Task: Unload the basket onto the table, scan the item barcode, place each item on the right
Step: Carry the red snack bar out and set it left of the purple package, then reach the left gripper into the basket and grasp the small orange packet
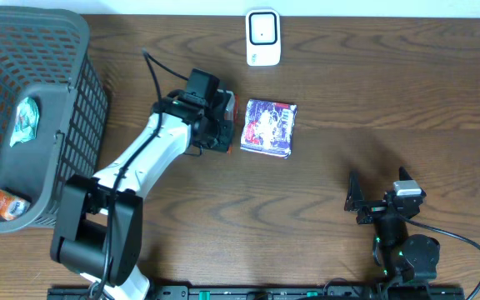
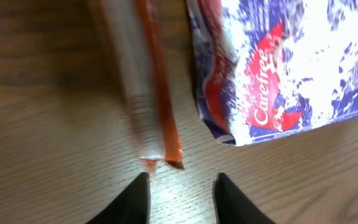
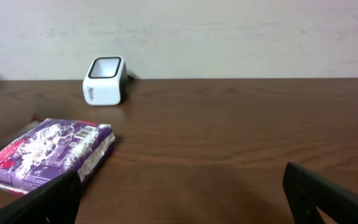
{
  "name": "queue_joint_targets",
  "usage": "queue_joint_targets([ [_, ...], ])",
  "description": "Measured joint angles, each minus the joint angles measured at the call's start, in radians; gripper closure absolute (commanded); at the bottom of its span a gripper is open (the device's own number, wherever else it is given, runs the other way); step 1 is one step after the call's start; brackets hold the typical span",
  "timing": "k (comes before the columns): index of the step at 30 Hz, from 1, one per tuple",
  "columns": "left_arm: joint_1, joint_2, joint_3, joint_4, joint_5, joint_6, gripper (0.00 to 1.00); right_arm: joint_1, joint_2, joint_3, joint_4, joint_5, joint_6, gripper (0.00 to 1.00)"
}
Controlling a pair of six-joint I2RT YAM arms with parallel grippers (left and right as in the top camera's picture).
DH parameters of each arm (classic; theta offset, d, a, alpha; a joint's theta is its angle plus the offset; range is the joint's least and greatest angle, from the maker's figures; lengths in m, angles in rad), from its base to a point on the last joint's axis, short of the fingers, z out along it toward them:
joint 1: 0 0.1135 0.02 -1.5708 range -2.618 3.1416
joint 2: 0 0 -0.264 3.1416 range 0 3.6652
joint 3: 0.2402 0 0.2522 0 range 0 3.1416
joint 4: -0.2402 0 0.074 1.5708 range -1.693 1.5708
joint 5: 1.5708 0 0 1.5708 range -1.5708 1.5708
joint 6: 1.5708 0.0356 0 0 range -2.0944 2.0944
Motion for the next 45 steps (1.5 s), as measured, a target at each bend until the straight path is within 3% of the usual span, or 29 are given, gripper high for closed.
queue_joint_targets([
  [3, -0.013, -0.002, 0.0, -0.001, 0.001, -0.02, 0.48, 0.0, 0.0, 0.0, 0.0, 0.0, 0.0, 0.01],
  [8, -0.007, -0.055, 0.002, -0.002, 0.009, -0.037, 0.47, 0.0, 0.0, 0.0, 0.0, 0.0, 0.0, 0.01],
  [10, 0.014, -0.129, 0.024, -0.003, 0.003, -0.04, 0.36, 0.0, 0.0, 0.0, 0.0, 0.0, 0.0, 0.01],
  [11, 0.032, -0.166, 0.042, -0.001, -0.011, -0.043, 0.23, 0.0, 0.0, 0.0, 0.0, 0.0, 0.0, 0.01],
  [13, 0.082, -0.249, 0.089, 0.009, -0.055, -0.043, 0.16, 0.0, 0.0, 0.0, 0.0, 0.0, 0.0, 0.01],
  [18, 0.334, -0.479, 0.15, 0.069, -0.325, -0.052, 0.12, 0.0, 0.0, 0.0, 0.0, 0.0, 0.0, 0.01],
  [22, 0.563, -0.542, 0.158, 0.018, -0.47, -0.077, 0.02, 0.0, 0.0, 0.0, 0.0, 0.0, 0.0, 0.01],
  [26, 0.798, -0.497, 0.143, -0.098, -0.564, -0.208, 0.02, 0.0, 0.0, 0.0, 0.0, 0.0, 0.0, 0.01],
  [32, 1.0, -0.374, 0.124, -0.154, -0.602, -0.369, 0.02, 0.0, 0.0, 0.0, 0.0, 0.0, 0.0, 0.01],
  [45, 1.042, -0.002, 0.112, -0.242, -0.773, -0.355, 0.02, 0.0, 0.0, 0.0, 0.0, 0.0, 0.0, 0.01],
])
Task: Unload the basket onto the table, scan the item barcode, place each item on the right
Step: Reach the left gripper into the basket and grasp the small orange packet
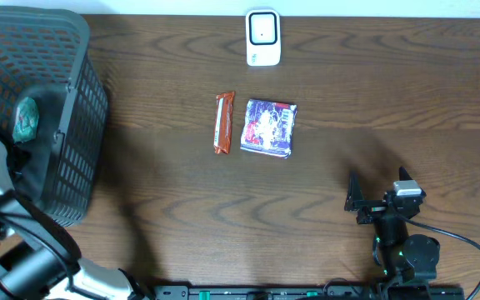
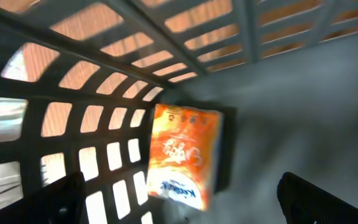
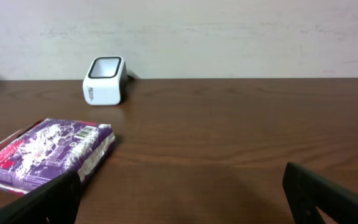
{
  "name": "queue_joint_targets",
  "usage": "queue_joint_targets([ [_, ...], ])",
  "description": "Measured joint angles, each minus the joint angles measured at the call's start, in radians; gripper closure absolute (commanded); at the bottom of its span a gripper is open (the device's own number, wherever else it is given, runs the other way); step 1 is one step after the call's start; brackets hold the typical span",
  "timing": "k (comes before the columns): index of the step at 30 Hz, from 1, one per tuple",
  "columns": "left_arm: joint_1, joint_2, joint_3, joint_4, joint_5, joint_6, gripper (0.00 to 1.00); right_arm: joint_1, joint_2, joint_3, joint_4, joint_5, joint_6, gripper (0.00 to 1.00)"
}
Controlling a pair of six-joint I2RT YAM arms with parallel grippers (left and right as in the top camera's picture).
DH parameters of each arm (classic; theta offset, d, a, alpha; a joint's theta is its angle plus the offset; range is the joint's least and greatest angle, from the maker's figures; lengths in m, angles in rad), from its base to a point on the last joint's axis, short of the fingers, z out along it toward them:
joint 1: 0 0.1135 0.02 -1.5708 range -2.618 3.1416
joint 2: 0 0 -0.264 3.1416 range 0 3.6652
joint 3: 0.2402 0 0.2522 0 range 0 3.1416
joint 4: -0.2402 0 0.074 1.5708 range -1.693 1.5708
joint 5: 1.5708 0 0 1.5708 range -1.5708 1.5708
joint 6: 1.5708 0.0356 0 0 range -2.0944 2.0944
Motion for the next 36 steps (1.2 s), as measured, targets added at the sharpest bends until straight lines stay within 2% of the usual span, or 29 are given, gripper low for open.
queue_joint_targets([
  [9, 0.0, 0.087, -0.053, 0.077, -0.032, 0.018, 0.02, 0.0, 0.0, 0.0, 0.0, 0.0, 0.0, 0.01],
  [15, 0.001, 0.089, -0.127, 0.177, -0.01, 0.024, 0.2, 0.0, 0.0, 0.0, 0.0, 0.0, 0.0, 0.01],
  [19, 0.001, 0.087, -0.164, 0.229, -0.007, 0.025, 0.52, 0.0, 0.0, 0.0, 0.0, 0.0, 0.0, 0.01],
  [21, 0.002, 0.086, -0.179, 0.241, -0.009, 0.027, 0.76, 0.0, 0.0, 0.0, 0.0, 0.0, 0.0, 0.01],
  [22, 0.002, 0.085, -0.186, 0.241, -0.013, 0.021, 0.92, 0.0, 0.0, 0.0, 0.0, 0.0, 0.0, 0.01],
  [28, 0.008, 0.065, -0.193, 0.207, 0.015, 0.026, 0.93, 0.0, 0.0, 0.0, 0.0, 0.0, 0.0, 0.01],
  [33, 0.011, -0.016, -0.193, 0.159, 0.168, 0.025, 0.93, 0.0, 0.0, 0.0, 0.0, 0.0, 0.0, 0.01],
  [36, 0.011, -0.154, -0.194, 0.193, 0.279, 0.025, 0.93, 0.0, 0.0, 0.0, 0.0, 0.0, 0.0, 0.01],
])
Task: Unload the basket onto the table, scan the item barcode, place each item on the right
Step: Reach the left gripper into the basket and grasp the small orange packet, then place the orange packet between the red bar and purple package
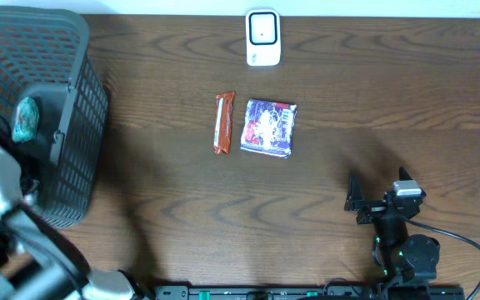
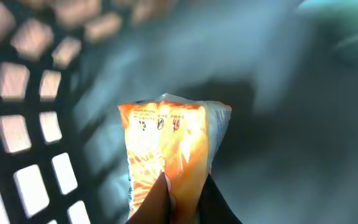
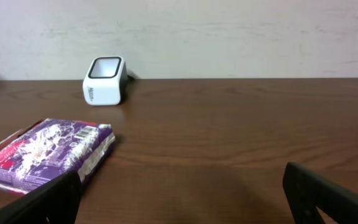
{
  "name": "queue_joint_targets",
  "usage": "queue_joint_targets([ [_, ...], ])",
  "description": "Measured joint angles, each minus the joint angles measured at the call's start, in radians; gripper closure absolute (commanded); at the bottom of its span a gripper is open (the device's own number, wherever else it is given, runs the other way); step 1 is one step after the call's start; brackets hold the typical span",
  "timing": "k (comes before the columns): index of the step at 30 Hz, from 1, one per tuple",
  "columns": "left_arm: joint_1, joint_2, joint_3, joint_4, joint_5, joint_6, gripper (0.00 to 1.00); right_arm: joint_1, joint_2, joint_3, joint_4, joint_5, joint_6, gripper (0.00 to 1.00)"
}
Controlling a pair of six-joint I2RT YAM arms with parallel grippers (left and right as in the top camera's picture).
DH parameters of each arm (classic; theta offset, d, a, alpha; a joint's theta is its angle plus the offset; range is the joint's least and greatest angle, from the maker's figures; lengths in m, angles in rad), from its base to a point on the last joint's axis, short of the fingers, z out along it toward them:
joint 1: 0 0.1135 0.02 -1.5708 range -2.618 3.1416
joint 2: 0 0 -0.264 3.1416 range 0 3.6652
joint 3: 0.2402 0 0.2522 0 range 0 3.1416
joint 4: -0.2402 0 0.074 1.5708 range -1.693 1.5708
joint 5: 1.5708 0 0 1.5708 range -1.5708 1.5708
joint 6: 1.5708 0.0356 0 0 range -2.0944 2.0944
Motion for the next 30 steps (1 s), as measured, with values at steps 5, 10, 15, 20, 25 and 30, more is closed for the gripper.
queue_joint_targets([
  [5, 0.0, -0.378, 0.021, 0.208, 0.22, -0.018, 0.93, 0.0, 0.0, 0.0, -0.001, 0.0, 0.0, 0.01],
  [10, -0.066, -0.601, 0.031, 0.473, 0.535, -0.14, 0.93, 0.0, 0.0, 0.0, 0.0, 0.0, 0.0, 0.01],
  [15, -0.412, -0.615, 0.037, 0.525, 0.698, -0.159, 0.93, 0.0, 0.0, 0.0, 0.0, -0.001, 0.0, 0.01],
  [20, -0.793, -0.421, 0.036, 0.414, 0.627, 0.041, 0.93, 0.0, 0.0, 0.0, 0.0, 0.0, 0.0, 0.01],
  [25, -0.96, -0.172, 0.035, 0.349, 0.435, 0.23, 0.93, 0.0, 0.0, 0.0, 0.0, 0.0, 0.0, 0.01],
  [30, -1.012, 0.016, 0.035, 0.347, 0.379, 0.282, 0.93, 0.0, 0.0, 0.0, 0.0, 0.0, 0.0, 0.01],
])
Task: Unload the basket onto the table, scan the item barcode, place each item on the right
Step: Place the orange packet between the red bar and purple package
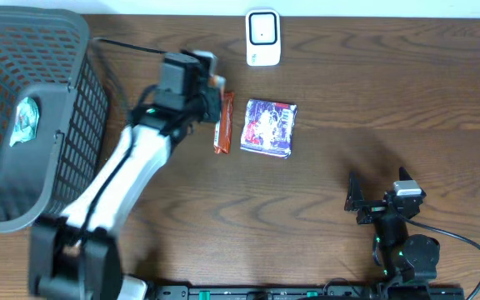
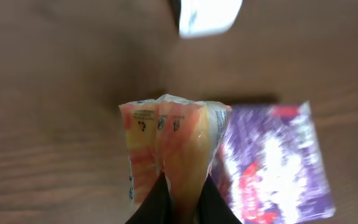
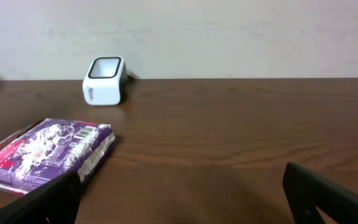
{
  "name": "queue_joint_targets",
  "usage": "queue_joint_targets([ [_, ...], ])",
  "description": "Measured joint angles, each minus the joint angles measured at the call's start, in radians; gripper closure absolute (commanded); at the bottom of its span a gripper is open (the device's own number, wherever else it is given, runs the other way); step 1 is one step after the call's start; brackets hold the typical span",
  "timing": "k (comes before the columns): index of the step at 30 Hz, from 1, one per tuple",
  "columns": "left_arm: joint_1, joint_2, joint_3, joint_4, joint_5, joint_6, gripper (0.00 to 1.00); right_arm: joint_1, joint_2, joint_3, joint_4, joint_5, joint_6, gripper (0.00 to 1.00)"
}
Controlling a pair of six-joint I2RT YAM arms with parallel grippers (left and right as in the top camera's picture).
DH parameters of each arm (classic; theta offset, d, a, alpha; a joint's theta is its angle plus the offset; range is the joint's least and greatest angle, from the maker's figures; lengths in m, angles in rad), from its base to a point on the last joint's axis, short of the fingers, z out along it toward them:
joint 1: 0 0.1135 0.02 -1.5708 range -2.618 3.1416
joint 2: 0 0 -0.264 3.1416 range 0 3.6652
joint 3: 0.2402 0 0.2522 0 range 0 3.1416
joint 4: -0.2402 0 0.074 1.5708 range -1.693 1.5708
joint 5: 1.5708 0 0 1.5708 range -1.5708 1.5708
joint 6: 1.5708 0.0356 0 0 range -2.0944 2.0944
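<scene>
My left gripper [image 1: 210,86] is shut on an orange snack packet [image 2: 174,140] and holds it above the table, just left of and short of the white barcode scanner [image 1: 262,37]. In the left wrist view the scanner [image 2: 207,15] shows at the top edge, blurred, beyond the packet. A purple Carefree pack [image 1: 268,127] lies below the scanner, with a red bar [image 1: 223,125] beside it. My right gripper [image 3: 179,208] rests open at the near right, facing the scanner [image 3: 106,81] and the purple pack [image 3: 48,152].
A dark plastic basket [image 1: 65,50] stands at the left edge with a teal item [image 1: 25,117] inside. The left arm [image 1: 132,167] stretches diagonally across the table's left half. A pale wall runs behind the scanner.
My left gripper has come out of the basket with the orange packet and now holds it over the table near the scanner. The right arm has not moved.
My left gripper was open over the red bar beside the purple pack. Then it was open inside the basket, facing the orange packet. Then it was shut on the packet in the basket, and now it holds it near the scanner.
</scene>
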Motion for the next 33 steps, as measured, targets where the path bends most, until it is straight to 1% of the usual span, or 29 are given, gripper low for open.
queue_joint_targets([
  [4, -0.056, 0.119, 0.0, 0.006, -0.018, 0.011, 0.93, 0.0, 0.0, 0.0, 0.0, 0.0, 0.0, 0.01],
  [9, -0.111, 0.214, 0.0, 0.032, -0.01, -0.048, 0.92, 0.0, 0.0, 0.0, 0.0, 0.0, 0.0, 0.01],
  [14, -0.161, 0.223, 0.0, 0.064, 0.005, -0.139, 0.93, 0.0, 0.0, 0.0, 0.0, 0.0, 0.0, 0.01],
  [17, -0.201, 0.223, 0.0, 0.102, 0.014, -0.167, 0.92, 0.0, 0.0, 0.0, 0.0, 0.0, 0.0, 0.01],
  [18, -0.216, 0.223, 0.0, 0.125, 0.017, -0.175, 0.87, 0.0, 0.0, 0.0, 0.0, 0.0, 0.0, 0.01],
  [19, -0.225, 0.223, 0.0, 0.141, 0.018, -0.182, 0.67, 0.0, 0.0, 0.0, 0.0, 0.0, 0.0, 0.01],
  [20, -0.23, 0.223, 0.0, 0.15, 0.02, -0.184, 0.55, 0.0, 0.0, 0.0, 0.0, 0.0, 0.0, 0.01],
  [22, -0.233, 0.223, 0.0, 0.159, 0.025, -0.188, 0.52, 0.0, 0.0, 0.0, 0.0, 0.0, 0.0, 0.01],
  [23, -0.229, 0.223, 0.0, 0.161, 0.026, -0.194, 0.44, 0.0, 0.0, 0.0, 0.0, 0.0, 0.0, 0.01],
  [24, -0.221, 0.222, 0.0, 0.161, 0.029, -0.196, 0.4, 0.0, 0.0, 0.0, 0.0, 0.0, 0.0, 0.01],
  [27, -0.18, 0.21, 0.0, 0.161, 0.035, -0.199, 0.4, 0.0, 0.0, 0.0, 0.0, 0.0, 0.0, 0.01],
  [30, -0.124, 0.162, 0.0, 0.154, 0.034, -0.2, 0.39, 0.0, 0.0, 0.0, 0.0, 0.0, 0.0, 0.01],
  [32, -0.079, 0.098, 0.001, 0.152, 0.035, -0.201, 0.39, 0.0, 0.0, 0.0, 0.0, 0.0, 0.0, 0.01],
  [33, -0.023, -0.005, 0.018, 0.154, 0.033, -0.201, 0.39, 0.0, 0.0, 0.0, 0.0, 0.0, 0.0, 0.01],
])
